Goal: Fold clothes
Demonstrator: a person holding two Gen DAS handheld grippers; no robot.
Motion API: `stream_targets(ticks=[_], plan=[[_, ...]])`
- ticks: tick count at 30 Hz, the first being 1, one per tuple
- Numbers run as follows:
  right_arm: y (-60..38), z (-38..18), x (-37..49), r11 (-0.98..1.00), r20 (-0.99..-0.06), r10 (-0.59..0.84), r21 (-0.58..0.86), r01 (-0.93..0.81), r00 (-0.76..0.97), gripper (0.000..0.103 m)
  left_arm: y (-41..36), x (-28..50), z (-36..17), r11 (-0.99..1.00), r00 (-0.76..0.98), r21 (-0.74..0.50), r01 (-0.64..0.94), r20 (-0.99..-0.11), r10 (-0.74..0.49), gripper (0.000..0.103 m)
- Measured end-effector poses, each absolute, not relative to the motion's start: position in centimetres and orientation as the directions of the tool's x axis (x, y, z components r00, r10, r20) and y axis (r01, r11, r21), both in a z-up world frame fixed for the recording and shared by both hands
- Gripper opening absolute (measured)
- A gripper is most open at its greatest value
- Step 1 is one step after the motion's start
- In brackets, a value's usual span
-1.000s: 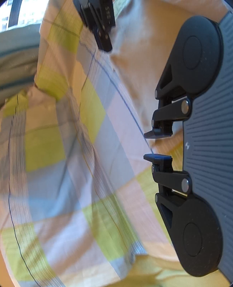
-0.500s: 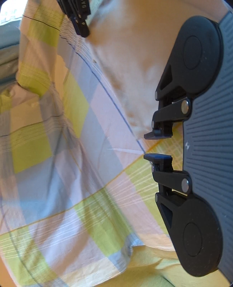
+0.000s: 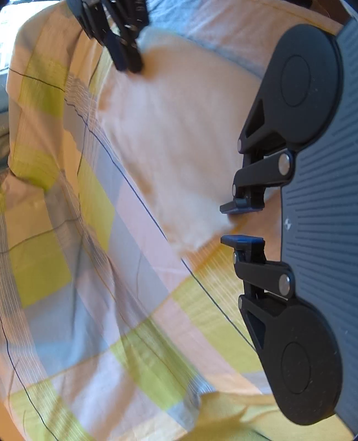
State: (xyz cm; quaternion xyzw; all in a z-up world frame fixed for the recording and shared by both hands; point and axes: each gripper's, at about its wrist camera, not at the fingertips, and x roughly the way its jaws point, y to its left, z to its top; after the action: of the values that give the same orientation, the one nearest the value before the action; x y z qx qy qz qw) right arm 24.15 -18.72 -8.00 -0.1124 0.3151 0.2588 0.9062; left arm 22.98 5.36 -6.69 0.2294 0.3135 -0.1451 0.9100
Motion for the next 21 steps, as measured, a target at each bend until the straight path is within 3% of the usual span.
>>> stream_targets(ticks=[5, 9, 13, 17, 21], plan=[[-21.3, -7.8, 23.3, 0.917, -0.611, 0.269, -0.075, -0.393, 0.745, 0.019, 5.0, 19.6, -4.3, 0.861, 0.810, 0.339, 0.379, -0.572, -0.131, 0.012], [-20.9, -6.8, 20.6, 0.911, -0.557, 0.347, 0.011, -0.411, 0.755, 0.021, 3.3, 16.6, -3.5, 0.855, 0.813, 0.325, 0.403, -0.557, -0.171, 0.013], [-18.4, -7.1, 17.6, 0.862, -0.562, 0.424, 0.010, -0.506, 0.710, 0.020, 2.0, 15.1, -6.1, 0.815, 0.753, 0.341, 0.469, -0.636, -0.167, 0.013], [-17.7, -8.0, 17.3, 0.857, -0.608, 0.406, -0.005, -0.515, 0.682, 0.019, 3.1, 15.1, -6.5, 0.838, 0.764, 0.312, 0.448, -0.621, -0.177, 0.013], [-19.9, -6.7, 17.4, 0.895, -0.526, 0.407, 0.067, -0.440, 0.747, 0.021, 3.0, 15.2, -5.6, 0.854, 0.791, 0.285, 0.435, -0.574, -0.211, 0.013]])
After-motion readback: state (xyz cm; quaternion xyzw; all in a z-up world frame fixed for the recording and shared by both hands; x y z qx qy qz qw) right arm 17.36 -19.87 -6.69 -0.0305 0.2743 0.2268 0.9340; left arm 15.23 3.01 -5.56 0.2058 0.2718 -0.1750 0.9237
